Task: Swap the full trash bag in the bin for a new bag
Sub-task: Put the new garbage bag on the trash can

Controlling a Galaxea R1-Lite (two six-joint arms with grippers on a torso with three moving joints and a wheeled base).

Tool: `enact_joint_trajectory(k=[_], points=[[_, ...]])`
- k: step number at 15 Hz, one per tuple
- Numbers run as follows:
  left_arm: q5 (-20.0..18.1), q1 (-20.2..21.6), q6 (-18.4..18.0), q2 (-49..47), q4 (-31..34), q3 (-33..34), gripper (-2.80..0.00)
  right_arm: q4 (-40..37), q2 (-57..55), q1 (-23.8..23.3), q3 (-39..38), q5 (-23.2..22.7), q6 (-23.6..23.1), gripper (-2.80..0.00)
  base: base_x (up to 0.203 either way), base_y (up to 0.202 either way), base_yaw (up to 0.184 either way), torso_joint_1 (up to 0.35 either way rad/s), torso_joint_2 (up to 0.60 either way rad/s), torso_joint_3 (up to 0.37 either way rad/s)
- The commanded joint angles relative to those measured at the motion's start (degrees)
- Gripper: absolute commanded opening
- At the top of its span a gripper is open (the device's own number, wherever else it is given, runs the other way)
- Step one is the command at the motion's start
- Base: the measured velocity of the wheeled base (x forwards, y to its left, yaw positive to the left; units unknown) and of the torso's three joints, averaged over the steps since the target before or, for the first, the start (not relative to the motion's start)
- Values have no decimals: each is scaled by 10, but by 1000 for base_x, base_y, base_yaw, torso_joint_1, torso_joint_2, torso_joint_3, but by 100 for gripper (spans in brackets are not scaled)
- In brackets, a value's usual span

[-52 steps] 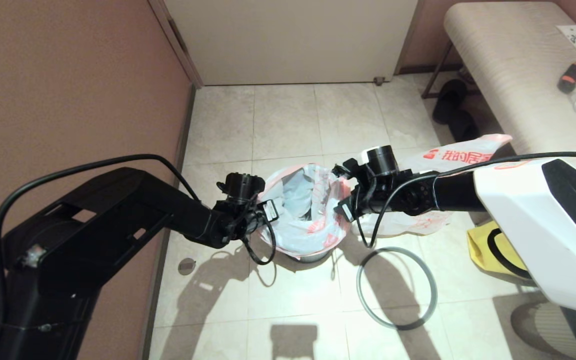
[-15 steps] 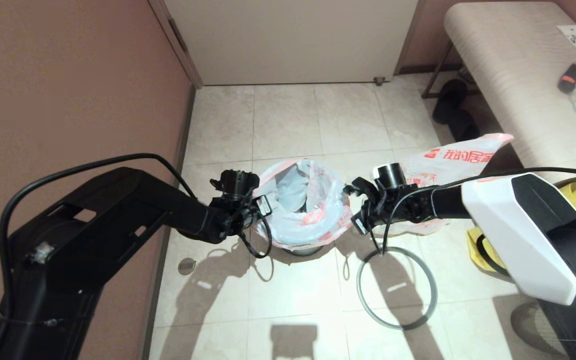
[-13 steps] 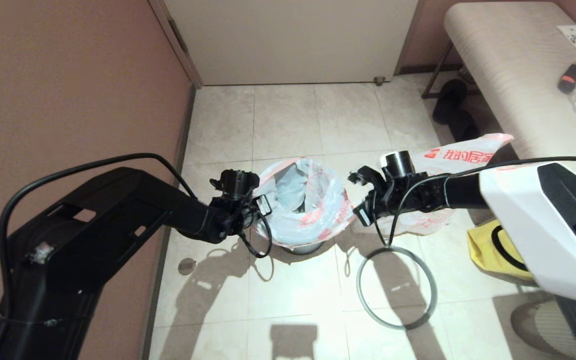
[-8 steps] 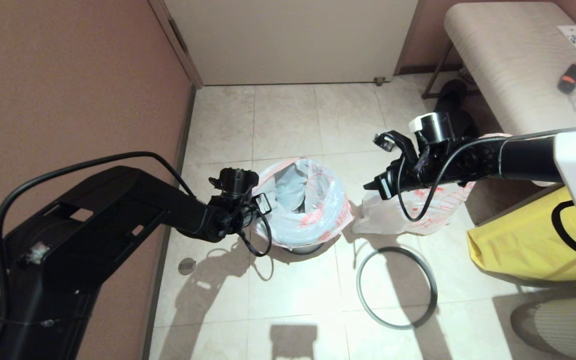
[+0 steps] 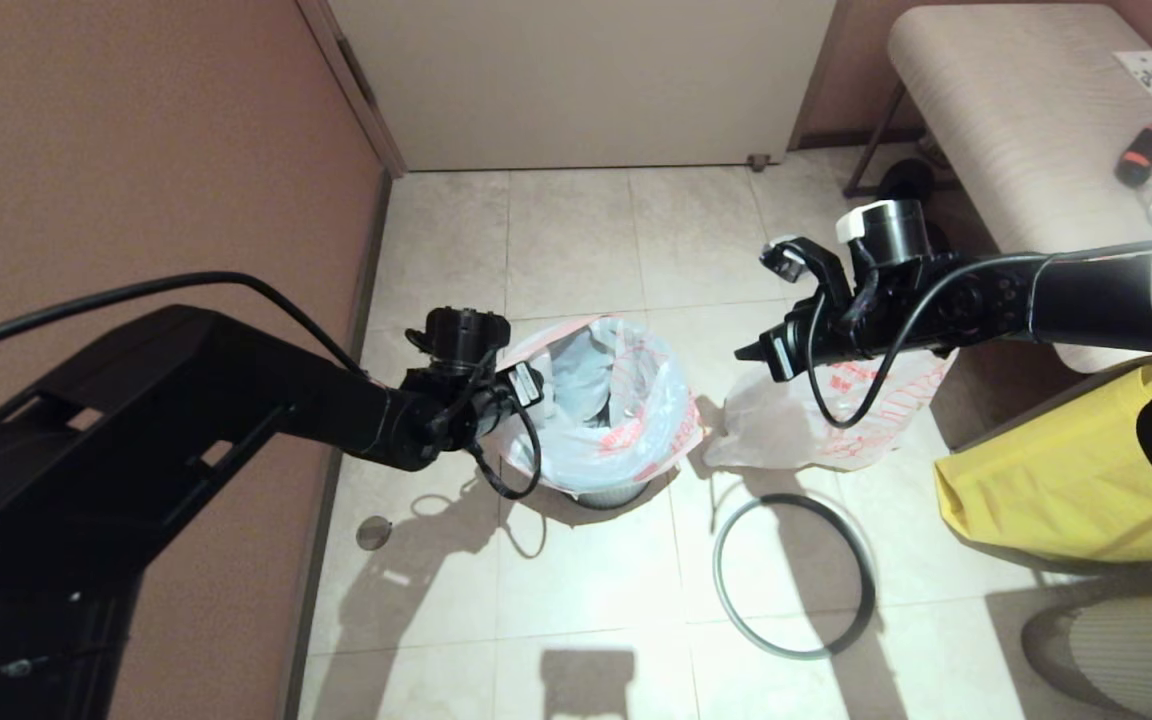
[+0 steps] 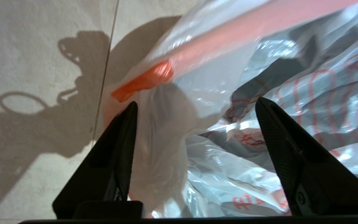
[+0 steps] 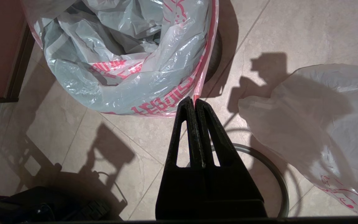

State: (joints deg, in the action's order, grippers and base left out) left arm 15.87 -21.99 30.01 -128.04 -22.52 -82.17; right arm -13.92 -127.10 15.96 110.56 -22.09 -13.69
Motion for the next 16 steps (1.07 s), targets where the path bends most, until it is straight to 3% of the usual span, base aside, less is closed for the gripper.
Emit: enact_joint_trajectory(k=[1, 3, 4, 6, 9, 11, 16], points=[[1, -3, 2, 46, -1, 9, 0, -1, 1, 0, 0, -1, -1, -280, 0, 0, 0, 0, 0, 0], [2, -3, 1, 72, -1, 20, 0, 1, -1, 0, 1, 0, -1, -280, 0, 0, 0, 0, 0, 0], [3, -3, 0, 70, -1, 20, -280, 1, -1, 0, 1, 0, -1, -280, 0, 0, 0, 0, 0, 0], [4, -1, -3, 78, 3, 20, -280, 0, 0, 1, 1, 0, -1, -280, 0, 0, 0, 0, 0, 0], [-19, -21, -22, 83, 72, 0, -280, 0, 1, 4, 0, 1, 0, -280, 0, 0, 0, 0, 0, 0], [-30, -19, -59, 50, 87, -43, -280, 1, 2, 2, 0, 1, 0, -280, 0, 0, 0, 0, 0, 0], [-30, -2, -83, -85, 138, -190, -280, 1, 3, 2, 0, 1, 1, -280, 0, 0, 0, 0, 0, 0]])
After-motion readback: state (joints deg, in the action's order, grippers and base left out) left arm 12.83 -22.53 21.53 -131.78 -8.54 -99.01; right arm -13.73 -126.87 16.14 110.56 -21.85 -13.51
